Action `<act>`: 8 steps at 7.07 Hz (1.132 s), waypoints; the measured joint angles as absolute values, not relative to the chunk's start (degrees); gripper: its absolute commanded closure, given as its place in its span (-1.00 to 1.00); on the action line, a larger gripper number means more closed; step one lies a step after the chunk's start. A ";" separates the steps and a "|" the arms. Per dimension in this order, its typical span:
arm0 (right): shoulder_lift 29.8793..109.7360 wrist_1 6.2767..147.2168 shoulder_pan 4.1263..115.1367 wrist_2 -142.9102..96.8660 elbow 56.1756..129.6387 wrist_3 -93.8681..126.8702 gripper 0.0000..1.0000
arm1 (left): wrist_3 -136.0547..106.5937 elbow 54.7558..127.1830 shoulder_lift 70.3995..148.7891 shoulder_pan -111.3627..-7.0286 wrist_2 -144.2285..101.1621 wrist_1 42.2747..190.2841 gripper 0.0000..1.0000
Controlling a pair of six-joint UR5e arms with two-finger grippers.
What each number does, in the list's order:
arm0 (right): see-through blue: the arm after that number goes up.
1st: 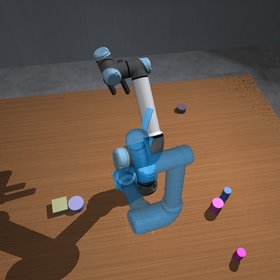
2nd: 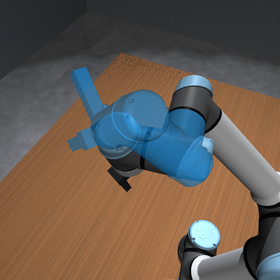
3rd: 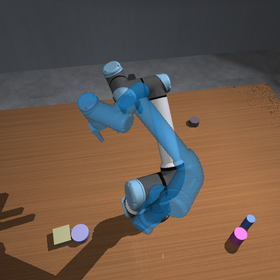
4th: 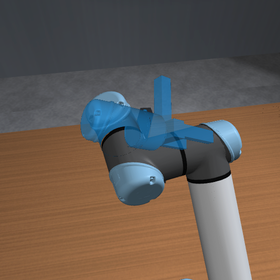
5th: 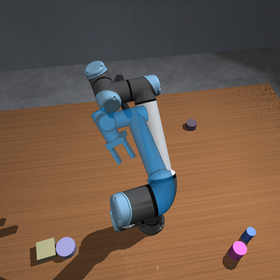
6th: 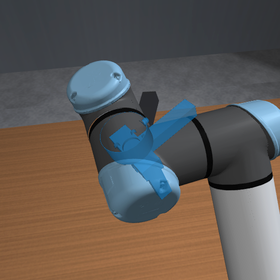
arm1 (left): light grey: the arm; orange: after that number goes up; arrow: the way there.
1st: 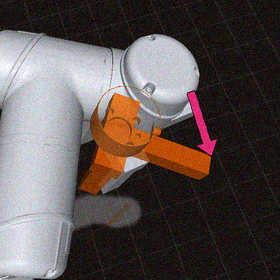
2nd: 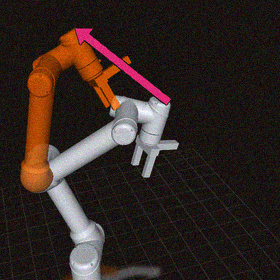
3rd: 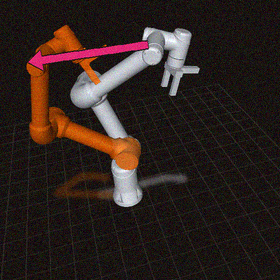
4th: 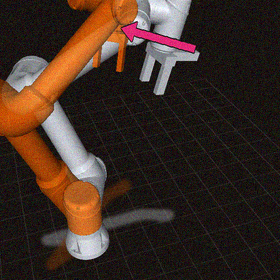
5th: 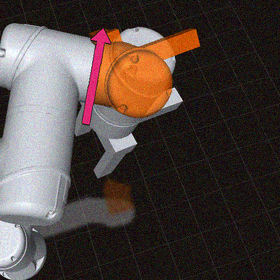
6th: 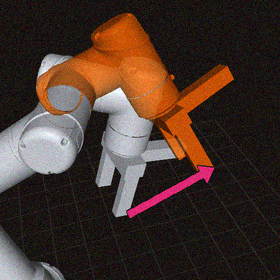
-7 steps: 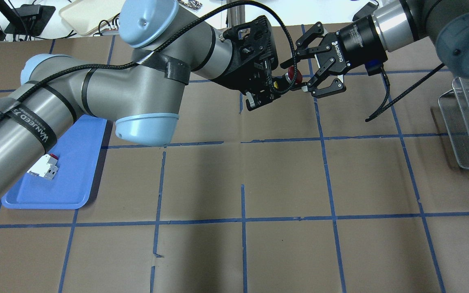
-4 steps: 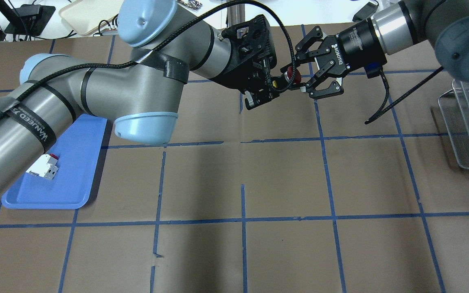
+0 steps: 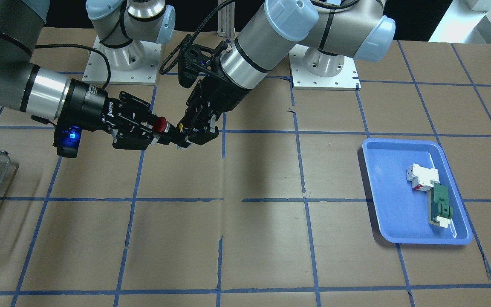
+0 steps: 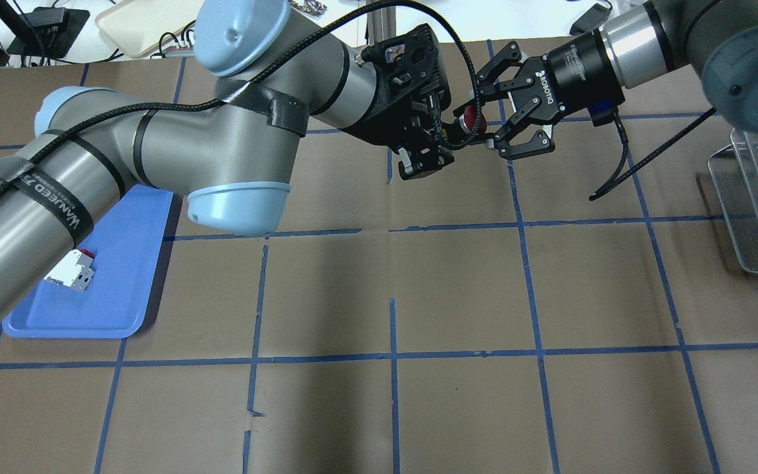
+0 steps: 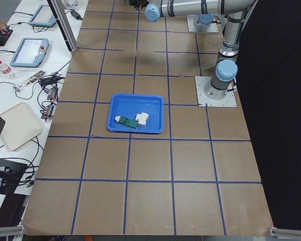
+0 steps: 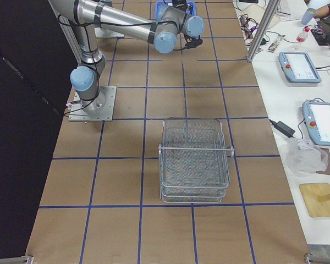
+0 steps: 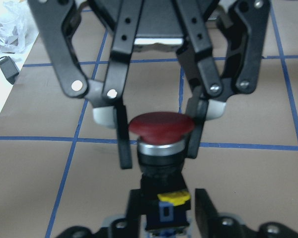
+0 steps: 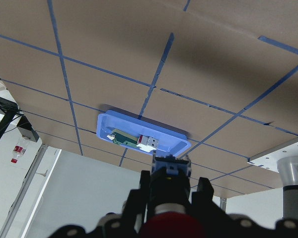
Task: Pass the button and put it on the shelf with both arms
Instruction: 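Open the left gripper and pull it back while the right gripper holds the button, then carry the button into the wire mesh basket while the left arm retracts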
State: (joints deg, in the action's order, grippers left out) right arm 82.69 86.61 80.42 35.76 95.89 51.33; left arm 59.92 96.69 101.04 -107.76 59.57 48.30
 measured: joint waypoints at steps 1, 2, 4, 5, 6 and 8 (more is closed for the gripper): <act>82.70 86.60 80.39 35.79 95.89 51.33 1.00 | 59.00 96.42 100.84 -107.62 59.83 48.43 -1.00; 82.69 86.71 80.33 35.85 95.87 51.33 1.00 | 58.61 96.31 100.47 -107.33 60.11 48.67 -1.00; 82.63 88.38 78.92 36.32 95.69 50.34 1.00 | 58.41 96.39 99.51 -105.41 61.40 52.05 -1.00; 82.63 90.68 76.67 36.72 95.55 48.85 1.00 | 58.43 96.30 98.60 -103.12 62.61 56.10 -1.00; 82.67 92.07 73.86 38.28 95.22 45.24 1.00 | 58.44 96.21 97.42 -100.50 64.59 61.27 -1.00; 83.28 92.20 69.59 50.19 94.56 31.86 1.00 | 58.45 96.37 95.32 -96.58 73.70 69.90 -1.00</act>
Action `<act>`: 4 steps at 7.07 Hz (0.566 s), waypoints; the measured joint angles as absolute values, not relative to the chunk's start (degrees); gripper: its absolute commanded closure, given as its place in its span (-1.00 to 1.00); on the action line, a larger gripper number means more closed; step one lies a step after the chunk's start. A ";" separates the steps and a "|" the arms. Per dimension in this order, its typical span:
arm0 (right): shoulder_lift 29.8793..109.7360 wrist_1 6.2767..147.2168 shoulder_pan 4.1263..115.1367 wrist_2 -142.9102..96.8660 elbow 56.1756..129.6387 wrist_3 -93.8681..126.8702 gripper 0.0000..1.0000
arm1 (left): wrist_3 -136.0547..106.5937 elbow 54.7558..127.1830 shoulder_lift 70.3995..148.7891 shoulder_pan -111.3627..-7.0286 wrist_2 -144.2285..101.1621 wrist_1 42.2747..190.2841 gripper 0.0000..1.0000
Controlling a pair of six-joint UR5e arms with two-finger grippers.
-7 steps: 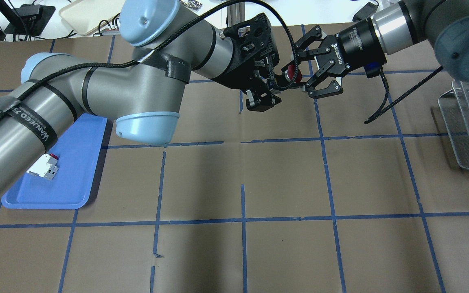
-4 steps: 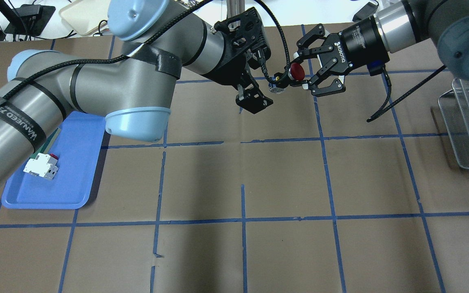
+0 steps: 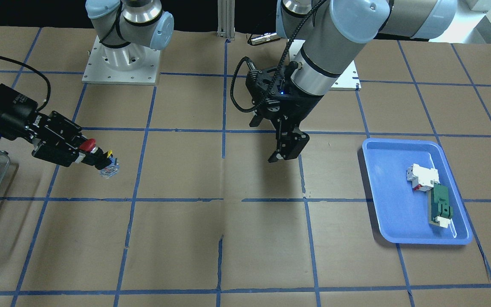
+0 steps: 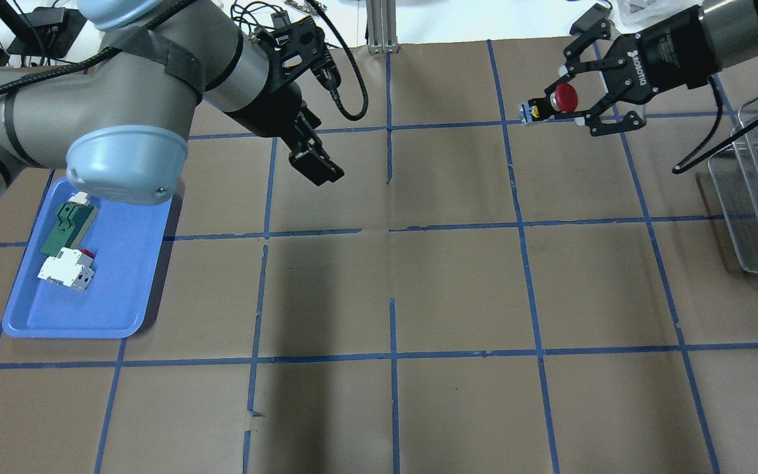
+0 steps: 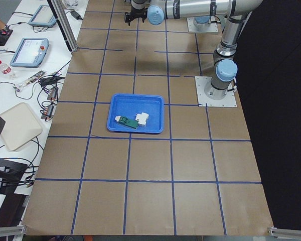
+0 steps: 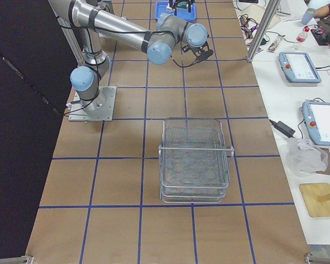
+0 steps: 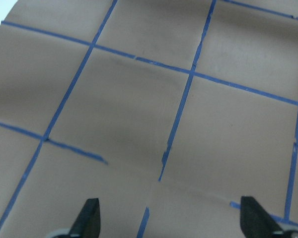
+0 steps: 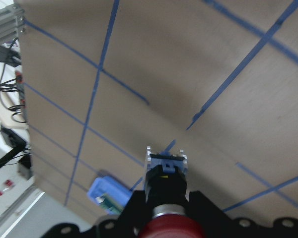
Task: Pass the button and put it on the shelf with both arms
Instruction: 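Carry the button into the wire mesh basket while the left arm retracts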
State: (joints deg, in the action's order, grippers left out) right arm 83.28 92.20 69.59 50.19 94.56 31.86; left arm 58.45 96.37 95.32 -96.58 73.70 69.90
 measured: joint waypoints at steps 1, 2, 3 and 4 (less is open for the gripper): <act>83.58 91.41 68.53 59.60 93.48 23.72 1.00 | 58.36 96.28 94.48 -94.91 77.55 73.68 -1.00; 83.59 89.27 67.14 67.77 91.35 15.93 1.00 | 57.63 96.21 94.00 -93.21 79.29 75.88 -1.00; 83.03 85.35 64.95 74.99 87.81 7.96 1.00 | 54.69 96.12 93.55 -91.71 80.01 78.48 -1.00; 81.63 82.12 62.64 81.86 83.99 -0.28 1.00 | 49.36 96.08 92.94 -90.93 80.99 81.35 -1.00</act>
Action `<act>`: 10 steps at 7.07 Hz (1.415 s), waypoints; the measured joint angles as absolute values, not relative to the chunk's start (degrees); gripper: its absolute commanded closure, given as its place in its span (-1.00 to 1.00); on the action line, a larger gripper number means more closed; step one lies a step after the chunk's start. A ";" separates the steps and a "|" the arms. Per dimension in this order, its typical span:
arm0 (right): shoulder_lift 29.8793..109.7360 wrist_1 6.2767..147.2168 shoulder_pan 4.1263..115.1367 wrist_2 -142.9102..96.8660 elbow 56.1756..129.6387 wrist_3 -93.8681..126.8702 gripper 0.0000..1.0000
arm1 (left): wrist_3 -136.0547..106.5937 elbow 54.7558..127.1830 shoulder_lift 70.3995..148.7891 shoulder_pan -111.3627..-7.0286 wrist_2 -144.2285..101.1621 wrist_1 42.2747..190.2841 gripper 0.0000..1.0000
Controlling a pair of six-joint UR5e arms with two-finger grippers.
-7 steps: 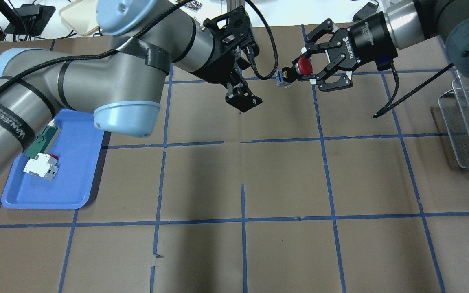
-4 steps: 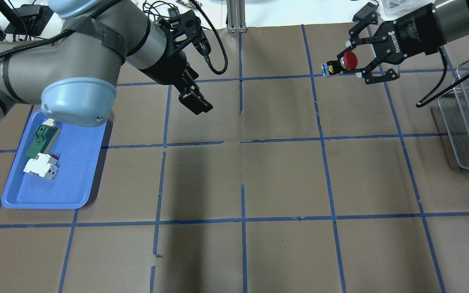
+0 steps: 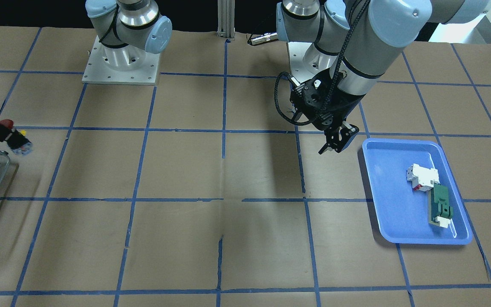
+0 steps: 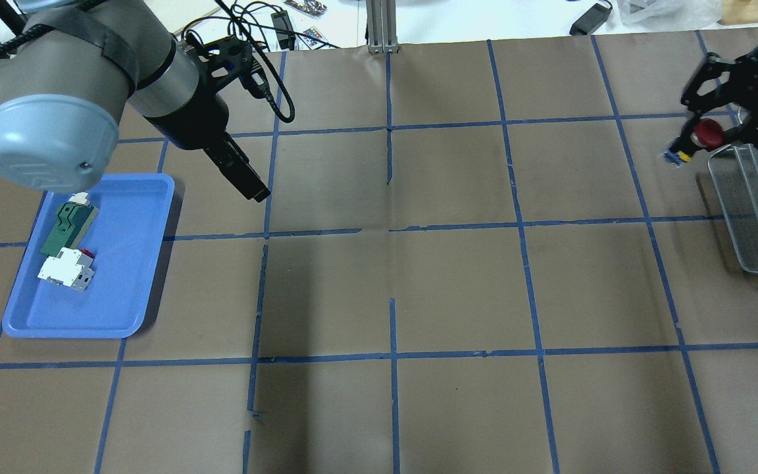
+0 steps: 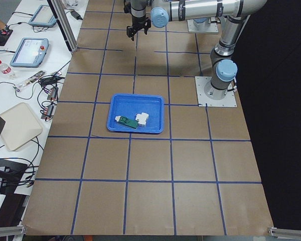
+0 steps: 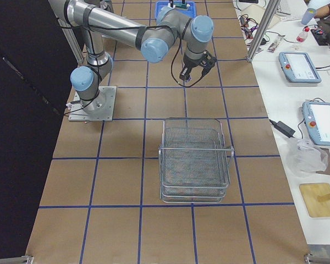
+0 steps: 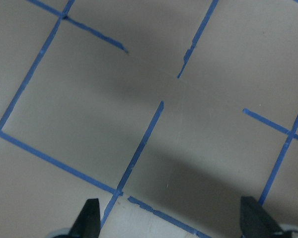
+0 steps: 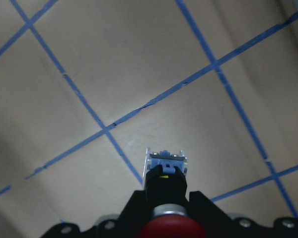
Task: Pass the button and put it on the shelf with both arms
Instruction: 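Carry the button into the wire mesh basket while the left arm retracts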
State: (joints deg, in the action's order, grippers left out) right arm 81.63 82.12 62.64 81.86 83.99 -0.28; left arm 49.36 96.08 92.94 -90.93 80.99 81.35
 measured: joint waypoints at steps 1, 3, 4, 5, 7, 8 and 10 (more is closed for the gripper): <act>79.61 80.83 60.56 87.89 80.83 -8.29 1.00 | 43.56 96.12 92.05 -90.65 83.75 82.97 -1.00; 75.24 80.96 56.96 94.87 77.01 -20.48 1.00 | 32.44 96.24 89.66 -90.52 89.95 86.69 -1.00; 73.44 81.38 55.41 96.35 75.88 -24.36 1.00 | 24.68 96.21 88.79 -90.47 90.94 88.25 -1.00; 71.84 82.28 54.07 97.07 75.36 -27.31 1.00 | 16.83 96.12 88.31 -90.46 91.06 88.68 -1.00; 68.91 84.97 52.44 97.04 75.11 -30.76 1.00 | 2.82 95.59 87.99 -90.34 91.16 88.34 -1.00; 68.20 85.76 52.22 96.93 75.12 -31.18 1.00 | -2.65 94.76 88.00 -89.57 90.97 88.15 -1.00; 67.36 87.14 52.14 97.12 75.41 -31.34 -0.30 | -8.40 93.19 88.04 -86.89 90.05 88.20 -1.00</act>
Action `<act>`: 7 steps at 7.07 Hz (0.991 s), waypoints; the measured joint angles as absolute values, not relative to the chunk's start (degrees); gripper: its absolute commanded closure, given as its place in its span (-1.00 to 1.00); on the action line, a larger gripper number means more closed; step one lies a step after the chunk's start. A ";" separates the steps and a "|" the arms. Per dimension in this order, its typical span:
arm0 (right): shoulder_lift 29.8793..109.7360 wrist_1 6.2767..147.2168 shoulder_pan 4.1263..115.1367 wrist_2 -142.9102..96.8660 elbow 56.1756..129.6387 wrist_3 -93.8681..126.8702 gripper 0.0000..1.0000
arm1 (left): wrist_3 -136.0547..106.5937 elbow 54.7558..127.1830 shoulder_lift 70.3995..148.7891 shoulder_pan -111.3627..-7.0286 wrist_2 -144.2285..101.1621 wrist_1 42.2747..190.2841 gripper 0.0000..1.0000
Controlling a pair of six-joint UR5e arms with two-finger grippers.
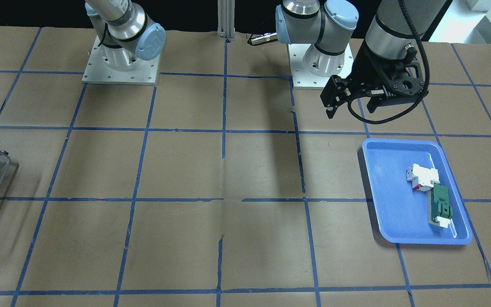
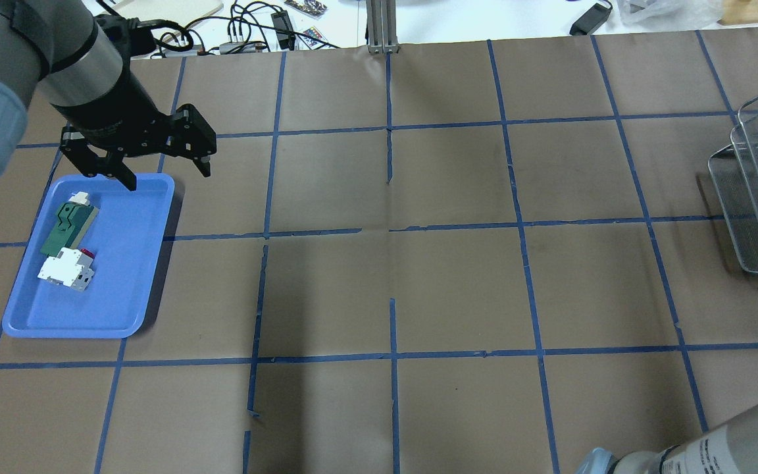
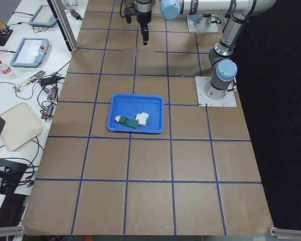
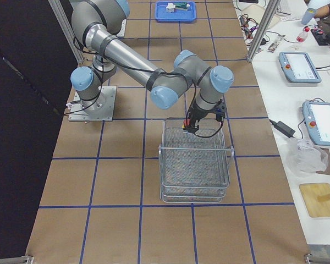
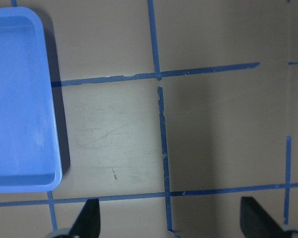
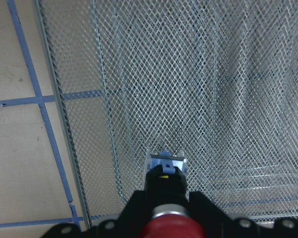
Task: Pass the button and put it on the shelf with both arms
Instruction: 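Carry the button into the wire mesh basket while the left arm retracts, then open the right gripper to release the button in the basket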
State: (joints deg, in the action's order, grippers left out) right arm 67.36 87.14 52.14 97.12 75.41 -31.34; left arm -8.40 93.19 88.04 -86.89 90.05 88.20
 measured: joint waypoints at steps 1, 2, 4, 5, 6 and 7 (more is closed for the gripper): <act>67.20 87.37 52.10 97.25 75.56 -31.33 -0.66 | -8.87 92.99 88.01 -86.50 89.93 88.15 -1.00; 67.09 87.47 52.07 97.39 75.73 -31.35 -0.89 | -8.75 92.91 87.99 -86.45 89.94 87.95 -1.00; 67.28 87.45 52.05 97.64 75.90 -31.34 -1.00 | -5.76 92.55 88.20 -86.46 90.41 87.40 -1.00; 68.11 86.98 52.08 97.65 75.70 -31.36 -1.00 | -2.86 92.53 88.33 -86.43 90.49 87.24 -1.00; 70.01 85.99 52.24 97.51 75.59 -31.37 -1.00 | -0.29 92.56 88.28 -86.43 90.37 87.13 -1.00; 72.82 84.52 53.01 96.48 75.78 -31.34 -1.00 | 2.31 92.44 88.23 -86.45 90.20 87.10 -1.00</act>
